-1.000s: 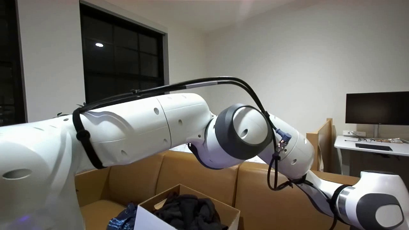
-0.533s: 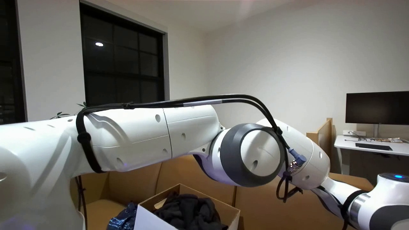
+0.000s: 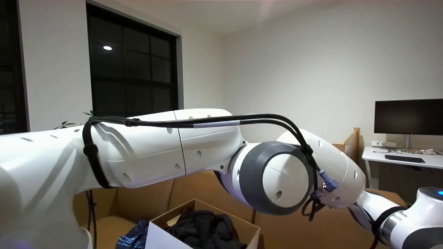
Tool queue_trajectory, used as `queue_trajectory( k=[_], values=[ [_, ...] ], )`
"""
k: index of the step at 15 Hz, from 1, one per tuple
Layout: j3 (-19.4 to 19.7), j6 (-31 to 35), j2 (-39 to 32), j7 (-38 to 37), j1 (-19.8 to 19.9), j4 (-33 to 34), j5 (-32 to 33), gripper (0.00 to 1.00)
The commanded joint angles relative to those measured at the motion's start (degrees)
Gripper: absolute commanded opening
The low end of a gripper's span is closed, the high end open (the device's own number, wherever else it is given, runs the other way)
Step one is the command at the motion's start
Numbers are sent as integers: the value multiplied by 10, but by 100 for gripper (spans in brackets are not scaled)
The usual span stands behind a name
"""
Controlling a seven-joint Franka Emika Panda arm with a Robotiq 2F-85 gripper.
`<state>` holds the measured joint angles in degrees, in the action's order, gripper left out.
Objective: Put the white paper bag in the box
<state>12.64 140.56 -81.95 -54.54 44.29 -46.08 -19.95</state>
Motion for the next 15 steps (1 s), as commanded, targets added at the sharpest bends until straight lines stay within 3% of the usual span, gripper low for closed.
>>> queue_trajectory(
  k=[1, 7, 11, 15],
  values=[
    [-12, 56, 1, 35, 16, 27, -8, 100],
    [-23, 73, 15, 42, 19, 0, -13, 100],
    [-65, 67, 83, 65, 24, -73, -38, 100],
    [-127, 51, 177, 118, 52, -176, -93, 100]
  ],
)
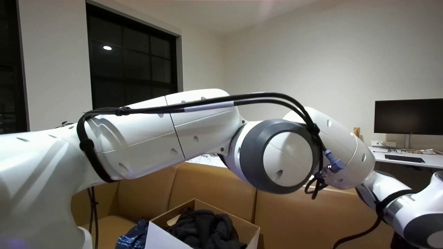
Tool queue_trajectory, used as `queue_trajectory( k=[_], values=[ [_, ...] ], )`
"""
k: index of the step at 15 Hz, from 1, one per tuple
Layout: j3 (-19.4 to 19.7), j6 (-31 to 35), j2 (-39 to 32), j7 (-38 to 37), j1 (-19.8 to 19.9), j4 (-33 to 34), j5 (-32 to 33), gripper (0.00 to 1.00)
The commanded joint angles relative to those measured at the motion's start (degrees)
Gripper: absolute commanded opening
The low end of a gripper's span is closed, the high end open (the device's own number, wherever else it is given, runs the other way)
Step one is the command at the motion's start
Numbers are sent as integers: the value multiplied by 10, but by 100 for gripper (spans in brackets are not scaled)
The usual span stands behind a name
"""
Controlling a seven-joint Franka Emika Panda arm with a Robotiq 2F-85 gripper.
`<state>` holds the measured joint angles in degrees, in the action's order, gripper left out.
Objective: Put the white paper bag in the box
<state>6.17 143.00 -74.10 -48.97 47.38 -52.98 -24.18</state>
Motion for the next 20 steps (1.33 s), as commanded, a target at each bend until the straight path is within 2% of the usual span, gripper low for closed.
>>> queue_trajectory(
  k=[1, 4, 6, 9, 12, 13, 14, 17, 20],
  values=[
    [-82, 28, 123, 80, 30, -131, -69, 100],
    [-138, 20, 182, 142, 56, -200, -113, 100],
    [-159, 17, 215, 165, 65, -250, -132, 100],
    [-178, 20, 252, 188, 72, -322, -144, 100],
    [-178, 17, 266, 181, 69, -360, -139, 100],
    [-173, 16, 266, 174, 66, -366, -134, 100],
    [-122, -13, 264, 178, 29, -354, -163, 100],
    [-58, -42, 257, 153, -2, -332, -148, 100],
    [-3, 5, 260, 171, -19, -320, -145, 100]
  ],
)
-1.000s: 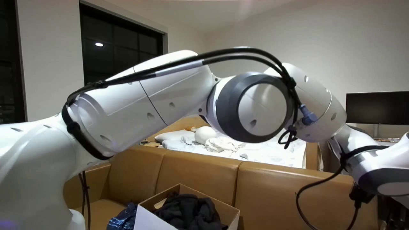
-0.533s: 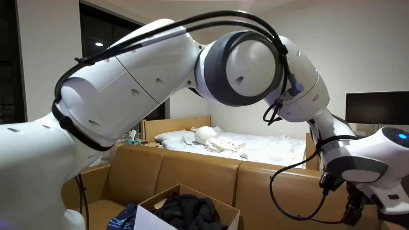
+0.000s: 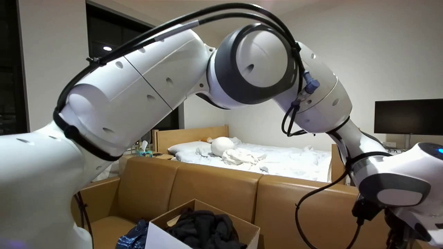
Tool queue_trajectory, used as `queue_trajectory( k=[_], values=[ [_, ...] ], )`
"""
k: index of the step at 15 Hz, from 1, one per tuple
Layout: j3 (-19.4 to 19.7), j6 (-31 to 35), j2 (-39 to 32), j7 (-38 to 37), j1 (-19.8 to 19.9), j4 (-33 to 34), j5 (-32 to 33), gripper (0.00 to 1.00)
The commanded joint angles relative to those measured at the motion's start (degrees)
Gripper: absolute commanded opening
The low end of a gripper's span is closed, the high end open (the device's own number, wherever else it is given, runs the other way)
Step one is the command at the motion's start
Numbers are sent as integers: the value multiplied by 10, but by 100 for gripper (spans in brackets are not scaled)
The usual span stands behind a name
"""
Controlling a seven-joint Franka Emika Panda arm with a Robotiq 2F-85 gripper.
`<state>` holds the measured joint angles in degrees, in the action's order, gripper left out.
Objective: Put the white paper bag in the box
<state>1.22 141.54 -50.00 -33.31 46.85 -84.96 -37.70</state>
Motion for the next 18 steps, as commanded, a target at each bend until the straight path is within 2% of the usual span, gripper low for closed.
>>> queue_trajectory(
  k=[1, 4, 6, 7, 8, 9, 13, 16, 18],
  values=[
    [70, 35, 23, 14, -20, 3, 1, 100],
    [112, 92, 16, 19, -29, 23, 15, 100],
    [155, 131, -26, -23, -57, 56, 53, 100],
    [182, 130, -45, -52, -73, 64, 81, 100],
    [211, 94, -59, -98, -90, 73, 113, 100],
    [220, 49, -68, -126, -96, 81, 137, 100],
    [171, -115, -73, -184, -75, 128, 124, 100],
    [155, -225, -84, -240, -45, 193, 112, 100],
    [160, -289, -110, -277, -29, 254, 89, 100]
  ],
)
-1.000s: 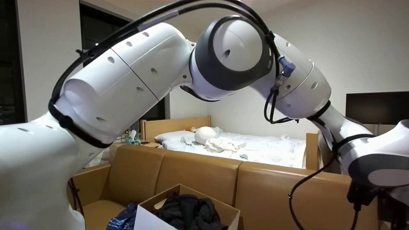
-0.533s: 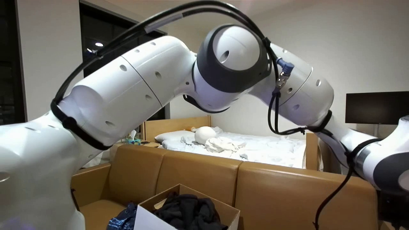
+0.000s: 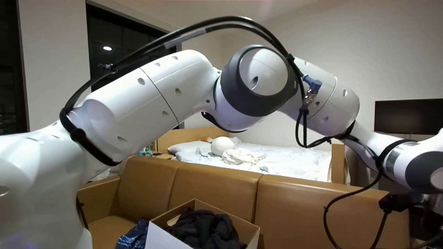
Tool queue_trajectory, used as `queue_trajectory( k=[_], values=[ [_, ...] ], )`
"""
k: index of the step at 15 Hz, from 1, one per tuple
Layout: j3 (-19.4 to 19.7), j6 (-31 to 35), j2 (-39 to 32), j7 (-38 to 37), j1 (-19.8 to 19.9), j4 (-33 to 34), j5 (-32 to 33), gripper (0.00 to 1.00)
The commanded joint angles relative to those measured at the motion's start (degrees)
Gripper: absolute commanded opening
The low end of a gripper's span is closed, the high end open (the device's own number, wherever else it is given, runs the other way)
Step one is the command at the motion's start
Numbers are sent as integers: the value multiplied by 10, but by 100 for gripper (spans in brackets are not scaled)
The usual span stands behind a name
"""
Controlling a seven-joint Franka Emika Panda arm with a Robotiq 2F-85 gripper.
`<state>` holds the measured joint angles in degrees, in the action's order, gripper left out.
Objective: Put the white paper bag in the box
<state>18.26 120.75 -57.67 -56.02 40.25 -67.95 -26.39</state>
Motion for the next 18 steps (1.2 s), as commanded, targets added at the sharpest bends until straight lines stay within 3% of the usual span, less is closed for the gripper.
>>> queue_trajectory(
  k=[1, 4, 7, 8, 9, 13, 16, 18],
  values=[
    [-13, -112, -49, -68, 48, 114, -32, 100],
    [-23, -180, -105, -132, 78, 193, -58, 100],
    [-42, -191, -151, -201, 97, 241, -97, 100],
    [-53, -172, -160, -217, 100, 248, -115, 100],
    [-91, -141, -158, -230, 115, 243, -106, 100],
    [-142, -33, -202, -266, 127, 295, -115, 100],
    [-119, 62, -213, -299, 108, 293, -123, 100],
    [-117, 70, -228, -340, 104, 302, -78, 100]
  ],
)
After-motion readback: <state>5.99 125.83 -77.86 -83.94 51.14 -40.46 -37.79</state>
